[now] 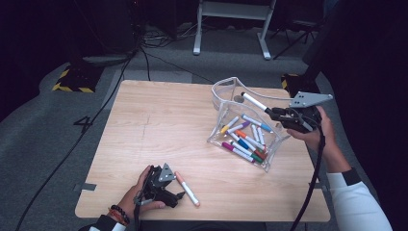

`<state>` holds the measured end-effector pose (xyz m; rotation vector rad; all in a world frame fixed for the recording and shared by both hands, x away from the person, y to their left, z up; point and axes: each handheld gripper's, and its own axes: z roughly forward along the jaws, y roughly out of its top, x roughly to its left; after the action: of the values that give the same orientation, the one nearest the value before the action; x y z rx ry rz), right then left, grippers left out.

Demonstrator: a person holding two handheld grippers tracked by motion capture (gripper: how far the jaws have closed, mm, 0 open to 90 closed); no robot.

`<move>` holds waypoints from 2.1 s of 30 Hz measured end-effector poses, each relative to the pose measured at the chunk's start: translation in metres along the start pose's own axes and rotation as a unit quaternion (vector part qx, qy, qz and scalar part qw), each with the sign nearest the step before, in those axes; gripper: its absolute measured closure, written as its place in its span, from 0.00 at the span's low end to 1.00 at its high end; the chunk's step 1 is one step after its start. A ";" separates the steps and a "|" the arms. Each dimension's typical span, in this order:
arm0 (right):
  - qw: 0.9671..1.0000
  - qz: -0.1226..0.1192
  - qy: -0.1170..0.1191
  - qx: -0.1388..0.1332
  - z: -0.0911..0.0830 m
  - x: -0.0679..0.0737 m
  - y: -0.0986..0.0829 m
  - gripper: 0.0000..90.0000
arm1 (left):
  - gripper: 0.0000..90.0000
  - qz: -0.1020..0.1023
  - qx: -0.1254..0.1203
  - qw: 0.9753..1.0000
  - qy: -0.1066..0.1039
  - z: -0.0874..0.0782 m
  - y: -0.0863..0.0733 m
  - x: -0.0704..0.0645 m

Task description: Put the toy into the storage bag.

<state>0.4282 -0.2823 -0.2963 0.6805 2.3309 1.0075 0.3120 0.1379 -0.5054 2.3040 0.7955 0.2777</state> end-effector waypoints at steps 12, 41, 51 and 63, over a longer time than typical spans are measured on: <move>0.994 0.054 0.015 0.091 0.045 -0.023 -0.005 0.84 | 0.00 0.000 0.000 1.000 0.000 0.000 0.000 0.000; 0.982 0.044 0.061 0.173 0.042 -0.015 -0.002 0.54 | 0.00 0.001 0.000 1.000 0.000 0.000 0.000 0.000; 0.997 0.067 0.016 0.030 -0.018 -0.019 0.004 0.44 | 0.01 0.000 -0.001 1.000 0.000 -0.002 -0.003 0.002; 0.997 0.019 0.051 -0.051 -0.044 0.044 0.001 0.40 | 0.00 0.000 -0.001 1.000 0.001 -0.008 -0.009 0.007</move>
<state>0.3682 -0.2767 -0.2805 0.6496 2.3415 1.1967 0.3100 0.1518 -0.5055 2.3022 0.7967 0.2812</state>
